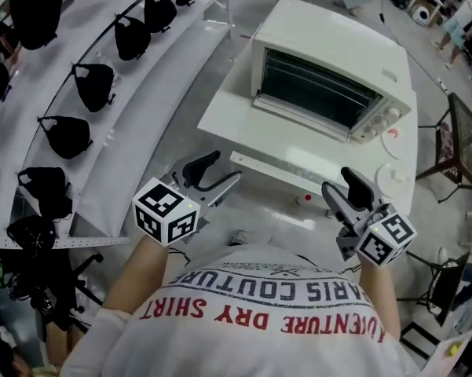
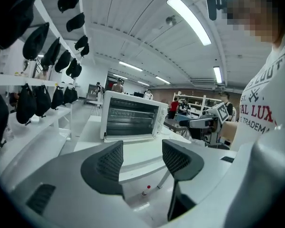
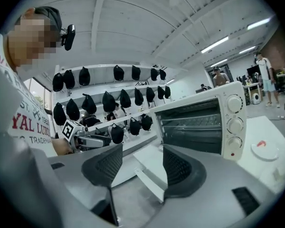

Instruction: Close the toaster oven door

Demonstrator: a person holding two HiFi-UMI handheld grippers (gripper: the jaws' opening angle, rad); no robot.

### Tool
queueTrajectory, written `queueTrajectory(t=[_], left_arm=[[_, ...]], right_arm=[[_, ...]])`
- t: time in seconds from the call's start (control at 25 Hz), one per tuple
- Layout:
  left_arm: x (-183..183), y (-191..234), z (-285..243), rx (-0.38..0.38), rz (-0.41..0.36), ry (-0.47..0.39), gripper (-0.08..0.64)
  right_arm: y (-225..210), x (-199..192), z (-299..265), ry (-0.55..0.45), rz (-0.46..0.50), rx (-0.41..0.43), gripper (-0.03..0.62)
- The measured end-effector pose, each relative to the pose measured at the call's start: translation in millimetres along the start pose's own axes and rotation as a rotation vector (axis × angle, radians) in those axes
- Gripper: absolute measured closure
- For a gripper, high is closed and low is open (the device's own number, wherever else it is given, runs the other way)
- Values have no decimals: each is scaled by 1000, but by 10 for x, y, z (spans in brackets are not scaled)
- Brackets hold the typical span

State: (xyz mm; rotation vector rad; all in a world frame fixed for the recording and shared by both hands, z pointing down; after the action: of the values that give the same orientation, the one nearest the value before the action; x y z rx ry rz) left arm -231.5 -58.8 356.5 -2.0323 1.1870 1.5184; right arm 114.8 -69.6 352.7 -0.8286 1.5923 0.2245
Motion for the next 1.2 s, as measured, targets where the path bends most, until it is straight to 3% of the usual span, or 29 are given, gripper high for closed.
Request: queueTrajectory(t=[0.24, 0.44, 0.64, 0.92, 1.2], left_arm=[[-237, 377, -263, -38, -27, 74, 268], [-454, 552, -484, -64, -87, 132, 252], [-717, 643, -682, -90, -124, 194, 247], [-1099, 778, -950, -73, -186, 269, 249], [-1411, 875, -1183, -89, -188, 342, 249]], right_arm=[[-146, -407, 50, 63, -22, -197, 314], [-226, -703, 154, 115, -59, -304, 308], [-296, -986, 181, 147, -92, -362, 308], [-364, -1353, 40, 259, -64, -422, 308], [-467, -1713, -93, 324, -137, -485, 308]])
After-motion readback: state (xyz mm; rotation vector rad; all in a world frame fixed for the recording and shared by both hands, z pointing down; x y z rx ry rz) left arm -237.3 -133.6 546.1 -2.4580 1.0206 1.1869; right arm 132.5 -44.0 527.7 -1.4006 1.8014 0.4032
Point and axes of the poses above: the fingertips, and each gripper's own axes: z backward along the fingers, y to its left, x out of its top, the point moved 10 cm from there along z, backward along the fingers, and after that the axes turned 3 degrees about x, right-handed, at the moved point
